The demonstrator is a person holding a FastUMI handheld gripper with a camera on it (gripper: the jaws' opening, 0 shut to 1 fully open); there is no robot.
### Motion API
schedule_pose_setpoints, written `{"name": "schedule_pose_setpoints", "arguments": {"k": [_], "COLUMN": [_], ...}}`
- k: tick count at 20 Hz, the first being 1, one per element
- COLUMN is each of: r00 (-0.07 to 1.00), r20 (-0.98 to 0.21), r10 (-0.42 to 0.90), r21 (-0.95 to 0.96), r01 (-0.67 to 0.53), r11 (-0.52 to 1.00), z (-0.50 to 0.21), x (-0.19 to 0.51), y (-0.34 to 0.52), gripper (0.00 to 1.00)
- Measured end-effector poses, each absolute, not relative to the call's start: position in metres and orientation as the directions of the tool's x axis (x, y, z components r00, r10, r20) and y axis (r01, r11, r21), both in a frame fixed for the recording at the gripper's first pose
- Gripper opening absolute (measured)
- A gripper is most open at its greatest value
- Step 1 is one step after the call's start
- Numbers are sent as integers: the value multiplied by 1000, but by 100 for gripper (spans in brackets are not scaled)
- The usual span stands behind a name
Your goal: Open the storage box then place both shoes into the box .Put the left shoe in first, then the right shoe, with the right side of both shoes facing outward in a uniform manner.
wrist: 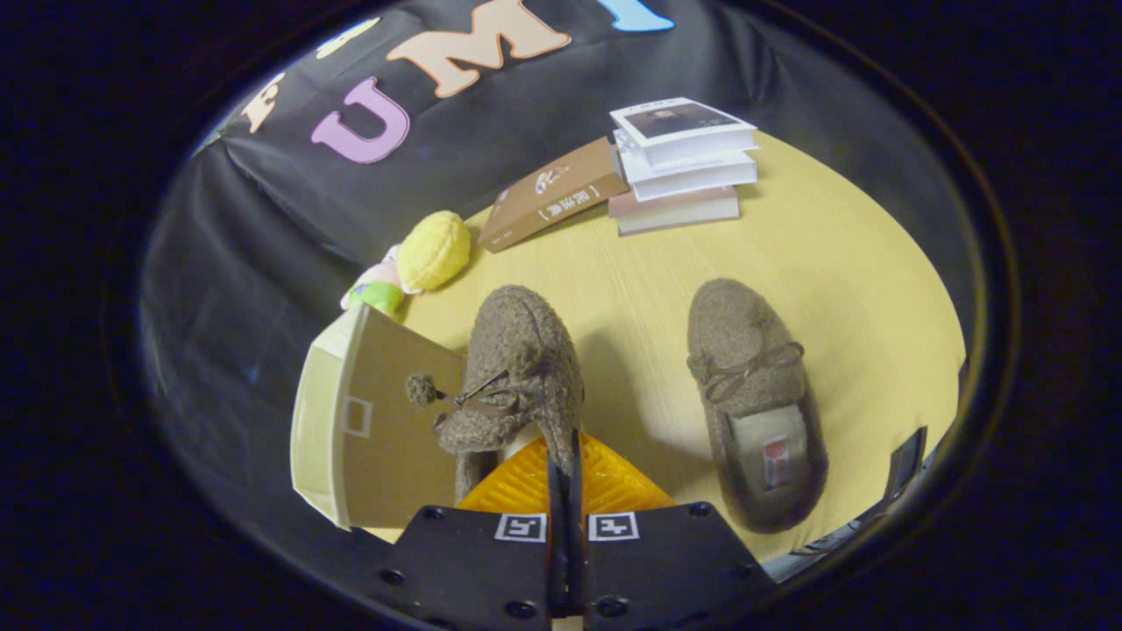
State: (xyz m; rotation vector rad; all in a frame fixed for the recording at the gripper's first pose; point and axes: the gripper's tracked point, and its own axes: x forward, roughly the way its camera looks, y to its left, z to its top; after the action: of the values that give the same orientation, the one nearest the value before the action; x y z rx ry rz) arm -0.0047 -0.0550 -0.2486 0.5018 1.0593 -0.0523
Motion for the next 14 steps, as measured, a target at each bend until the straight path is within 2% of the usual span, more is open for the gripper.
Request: {"name": "schedule_pose_setpoints", "arguments": {"k": [6, 14], "r00": [549, 564], "r20": [-798, -749], "r10": [249, 347], "r21": [440, 497], "r01": [248, 133], "r11": [863, 857], "z": [-199, -162], "x": [15, 32], "y": [-3, 80], "gripper": [4, 4]}}
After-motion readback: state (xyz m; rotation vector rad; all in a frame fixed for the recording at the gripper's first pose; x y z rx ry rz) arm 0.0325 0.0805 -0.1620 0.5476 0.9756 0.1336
